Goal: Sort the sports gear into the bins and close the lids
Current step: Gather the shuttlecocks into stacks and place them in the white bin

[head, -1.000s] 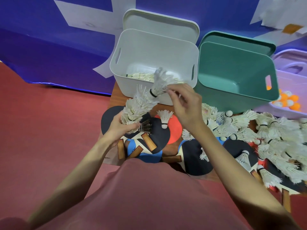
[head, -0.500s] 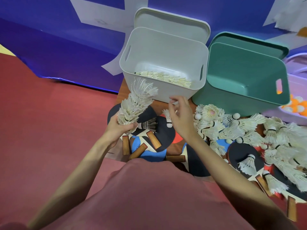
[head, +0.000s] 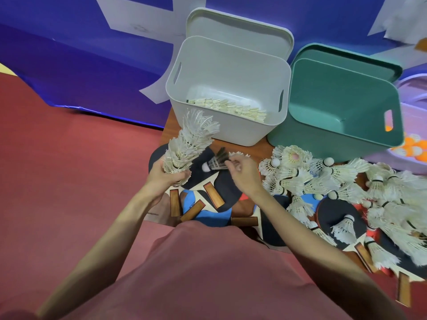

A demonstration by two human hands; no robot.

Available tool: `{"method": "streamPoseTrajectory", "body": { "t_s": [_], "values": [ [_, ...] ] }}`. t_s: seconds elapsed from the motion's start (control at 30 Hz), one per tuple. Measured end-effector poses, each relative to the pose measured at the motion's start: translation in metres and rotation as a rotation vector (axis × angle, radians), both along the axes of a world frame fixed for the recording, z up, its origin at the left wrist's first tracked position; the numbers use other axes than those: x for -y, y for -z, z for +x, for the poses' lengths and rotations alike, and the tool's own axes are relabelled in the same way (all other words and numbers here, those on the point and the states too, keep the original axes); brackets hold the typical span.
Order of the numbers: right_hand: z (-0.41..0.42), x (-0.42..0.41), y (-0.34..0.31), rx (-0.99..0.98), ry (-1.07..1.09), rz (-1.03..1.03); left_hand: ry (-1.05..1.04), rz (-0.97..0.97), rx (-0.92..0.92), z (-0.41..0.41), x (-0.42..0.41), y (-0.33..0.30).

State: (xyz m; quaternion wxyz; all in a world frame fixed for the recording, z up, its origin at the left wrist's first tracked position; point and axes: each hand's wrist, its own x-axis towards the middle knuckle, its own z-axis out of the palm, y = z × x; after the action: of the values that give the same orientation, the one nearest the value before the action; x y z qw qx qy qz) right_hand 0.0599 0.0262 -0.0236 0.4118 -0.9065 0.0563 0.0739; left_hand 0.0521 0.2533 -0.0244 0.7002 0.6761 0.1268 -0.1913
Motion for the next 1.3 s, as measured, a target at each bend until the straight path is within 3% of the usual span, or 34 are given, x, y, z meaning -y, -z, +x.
{"method": "streamPoseTrajectory", "body": {
  "t_s": [0.2,0.37,0.6,1.13,1.3],
  "values": [
    [0.003,0.038,-0.074,0.574,0.302,0.062,0.027,0.032,-0.001,0.006,0.007,-0.001],
    [0.016,0.040,-0.118,0.849,0.073,-0.080,0.081,0.032,0.016,0.010,0.017,-0.005],
    [0.024,0.023,-0.104,0.632,-0.273,-0.057,0.127,0.031,0.064,0.017,0.029,-0.010],
    [0.015,0.041,-0.116,0.612,-0.033,0.179,0.122,-0.051,0.091,0.025,0.033,-0.014],
    [0.021,0.050,-0.092,0.575,0.197,0.176,0.123,-0.057,0.108,0.026,0.033,-0.017]
  ]
}}
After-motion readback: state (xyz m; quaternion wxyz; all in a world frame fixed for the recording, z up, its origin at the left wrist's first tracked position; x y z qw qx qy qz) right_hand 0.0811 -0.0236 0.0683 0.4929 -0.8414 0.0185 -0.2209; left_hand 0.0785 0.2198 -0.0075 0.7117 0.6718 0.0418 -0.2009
